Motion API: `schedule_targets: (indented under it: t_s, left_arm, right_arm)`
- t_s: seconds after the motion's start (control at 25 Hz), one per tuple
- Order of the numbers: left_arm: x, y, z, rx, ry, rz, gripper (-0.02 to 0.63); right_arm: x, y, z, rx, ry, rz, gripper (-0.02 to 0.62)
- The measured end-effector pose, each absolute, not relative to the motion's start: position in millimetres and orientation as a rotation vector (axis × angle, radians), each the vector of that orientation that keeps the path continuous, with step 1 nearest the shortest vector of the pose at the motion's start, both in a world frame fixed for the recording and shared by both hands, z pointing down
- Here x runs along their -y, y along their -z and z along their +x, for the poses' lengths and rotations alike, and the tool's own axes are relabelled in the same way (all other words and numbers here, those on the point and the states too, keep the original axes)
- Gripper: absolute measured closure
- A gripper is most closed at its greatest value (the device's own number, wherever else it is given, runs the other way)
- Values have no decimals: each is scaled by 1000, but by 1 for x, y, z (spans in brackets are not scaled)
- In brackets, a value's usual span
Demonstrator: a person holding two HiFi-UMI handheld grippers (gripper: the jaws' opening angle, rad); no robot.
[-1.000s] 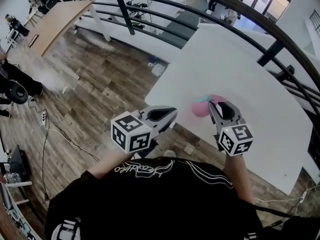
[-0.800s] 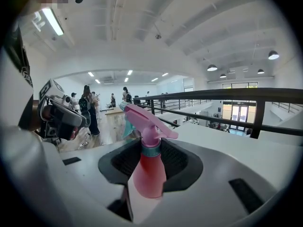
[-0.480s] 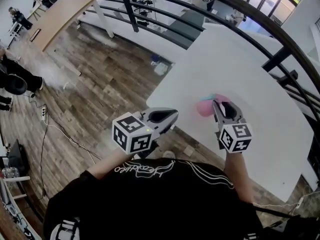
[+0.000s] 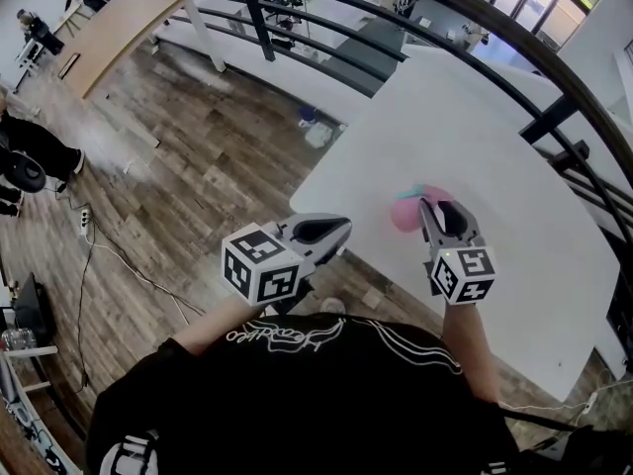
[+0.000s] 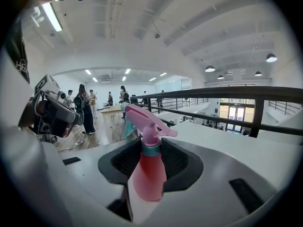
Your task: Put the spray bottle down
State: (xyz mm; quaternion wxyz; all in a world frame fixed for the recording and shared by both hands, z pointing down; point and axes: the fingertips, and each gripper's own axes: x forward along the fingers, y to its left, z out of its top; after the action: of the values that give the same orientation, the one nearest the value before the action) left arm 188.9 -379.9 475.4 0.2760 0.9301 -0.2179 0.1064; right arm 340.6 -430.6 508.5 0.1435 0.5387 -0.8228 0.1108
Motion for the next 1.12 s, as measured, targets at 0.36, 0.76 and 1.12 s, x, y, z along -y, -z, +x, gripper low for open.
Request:
schedule_targets:
  t_s: [0.36, 0.76, 1.12]
  left_arm:
    - [375, -472, 183, 588, -280, 2509, 598]
    - [346, -453, 166, 540, -242, 2564, 598]
    - [266, -404, 120, 431, -201, 2652, 598]
  right_arm:
    - [429, -504, 334, 2347, -278, 1580, 466]
    - [384, -484, 340, 2286, -299, 1749, 466]
    - [275, -404, 276, 2395, -293, 1857, 468]
